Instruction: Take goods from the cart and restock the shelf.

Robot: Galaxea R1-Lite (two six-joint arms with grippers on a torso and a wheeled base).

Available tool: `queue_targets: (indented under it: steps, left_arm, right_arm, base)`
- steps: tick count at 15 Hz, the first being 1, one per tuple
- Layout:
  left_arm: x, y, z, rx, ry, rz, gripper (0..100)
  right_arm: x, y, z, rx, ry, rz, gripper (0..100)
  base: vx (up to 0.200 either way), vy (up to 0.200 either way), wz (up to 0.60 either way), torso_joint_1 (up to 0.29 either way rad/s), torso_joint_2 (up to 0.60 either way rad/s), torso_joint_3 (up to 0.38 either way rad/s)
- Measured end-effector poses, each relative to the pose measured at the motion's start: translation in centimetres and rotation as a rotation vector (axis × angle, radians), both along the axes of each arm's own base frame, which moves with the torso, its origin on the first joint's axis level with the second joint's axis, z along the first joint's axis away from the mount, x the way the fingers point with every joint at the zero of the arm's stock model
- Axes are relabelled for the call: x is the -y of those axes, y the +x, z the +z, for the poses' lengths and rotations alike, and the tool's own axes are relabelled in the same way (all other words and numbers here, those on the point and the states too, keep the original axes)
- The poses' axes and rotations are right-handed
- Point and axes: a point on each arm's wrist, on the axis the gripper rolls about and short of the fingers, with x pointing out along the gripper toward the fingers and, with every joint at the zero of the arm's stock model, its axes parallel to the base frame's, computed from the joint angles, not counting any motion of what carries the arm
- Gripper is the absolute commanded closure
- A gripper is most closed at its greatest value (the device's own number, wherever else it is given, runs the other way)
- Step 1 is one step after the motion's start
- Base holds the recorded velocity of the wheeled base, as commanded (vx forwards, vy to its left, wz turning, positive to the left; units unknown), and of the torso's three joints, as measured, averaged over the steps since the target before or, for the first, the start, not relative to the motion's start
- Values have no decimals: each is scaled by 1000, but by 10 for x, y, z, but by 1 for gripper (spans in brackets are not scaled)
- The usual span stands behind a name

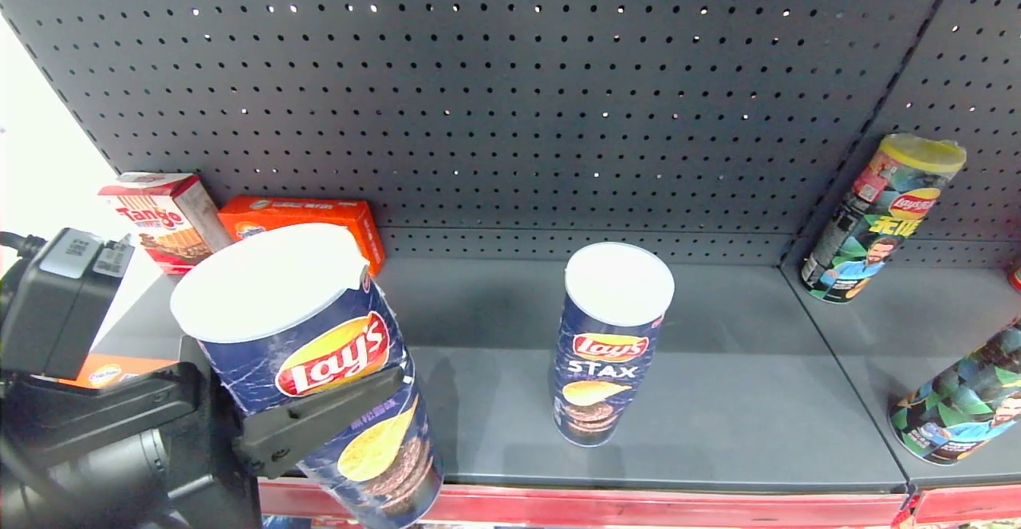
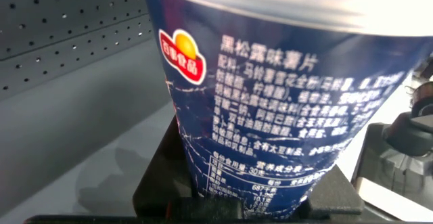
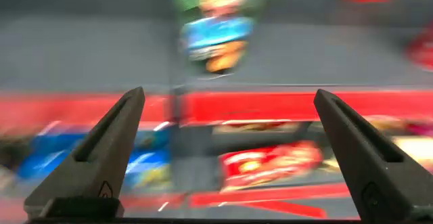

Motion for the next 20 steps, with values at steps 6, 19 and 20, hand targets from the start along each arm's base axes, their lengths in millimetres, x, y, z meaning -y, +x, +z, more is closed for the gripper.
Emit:
queue_targets:
  steps: [6, 19, 20]
  left_arm:
    - [2, 0, 3, 8, 0, -78, 100]
    - [6, 56, 19, 18, 5, -53, 100]
    - [8, 65, 19, 29, 17, -46, 100]
  right_arm:
    - [-3, 0, -2, 22, 23, 132, 0]
    - [-3, 0, -9, -42, 46, 155, 0]
    - [-3, 0, -9, -42, 46, 155, 0]
  base:
    - [0, 0, 0, 0, 0, 0]
    - [0, 0, 0, 0, 0, 0]
    - [0, 0, 0, 0, 0, 0]
